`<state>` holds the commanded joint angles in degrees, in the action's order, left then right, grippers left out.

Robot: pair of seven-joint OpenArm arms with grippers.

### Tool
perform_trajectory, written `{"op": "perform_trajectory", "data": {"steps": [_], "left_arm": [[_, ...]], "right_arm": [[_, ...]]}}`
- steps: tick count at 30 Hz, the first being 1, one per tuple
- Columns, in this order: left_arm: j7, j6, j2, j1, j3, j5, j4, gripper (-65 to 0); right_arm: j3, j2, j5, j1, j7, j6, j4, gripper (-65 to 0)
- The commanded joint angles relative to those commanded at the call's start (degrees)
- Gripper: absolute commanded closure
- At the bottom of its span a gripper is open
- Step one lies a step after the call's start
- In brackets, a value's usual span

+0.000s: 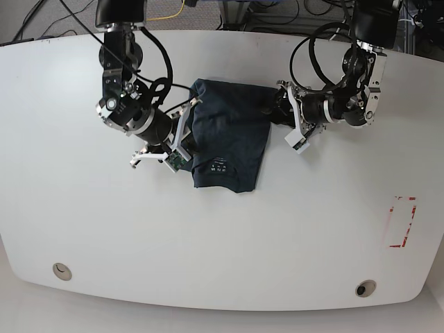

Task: Layout the t-shirt on the table in an organized manner, then fold the t-shirt properly
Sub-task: 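Lift and flip the bundle with both grippers to square it, then release the bundle with the right gripper and smooth its edge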

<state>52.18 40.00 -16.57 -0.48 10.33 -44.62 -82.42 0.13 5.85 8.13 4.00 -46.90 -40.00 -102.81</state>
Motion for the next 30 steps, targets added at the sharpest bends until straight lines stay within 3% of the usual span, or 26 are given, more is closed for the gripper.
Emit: {"op": "perform_trajectory", "data": {"steps": [8,17,20,26,30], "left_arm": [[0.09,0.0,0.09,0.62,0.0,0.0,0.0,-23.9],[0.09,0.0,0.18,1.05,0.0,0.0,0.0,-23.9],[0.09,0.0,0.18,1.67,0.0,0.0,-0.09,-23.9],[0.18,0.0,0.18,1.85,0.09,0.0,-3.96,-23.9],[4.57,0.0,0.18,1.41,-0.35,0.0,-10.11,-23.9]], "right_arm": [[-0.26,-0.7,0.18,6.95,5.89,0.0,14.15,-9.4],[-0.26,1.58,-0.09,10.81,20.22,0.0,32.44,-9.4],[-0.26,2.81,-0.09,12.31,22.95,0.0,36.13,-9.4],[-0.26,5.01,0.0,14.24,23.56,0.0,37.01,-9.4],[-0.18,6.51,0.0,15.12,22.07,0.0,33.49,-9.4]]}}
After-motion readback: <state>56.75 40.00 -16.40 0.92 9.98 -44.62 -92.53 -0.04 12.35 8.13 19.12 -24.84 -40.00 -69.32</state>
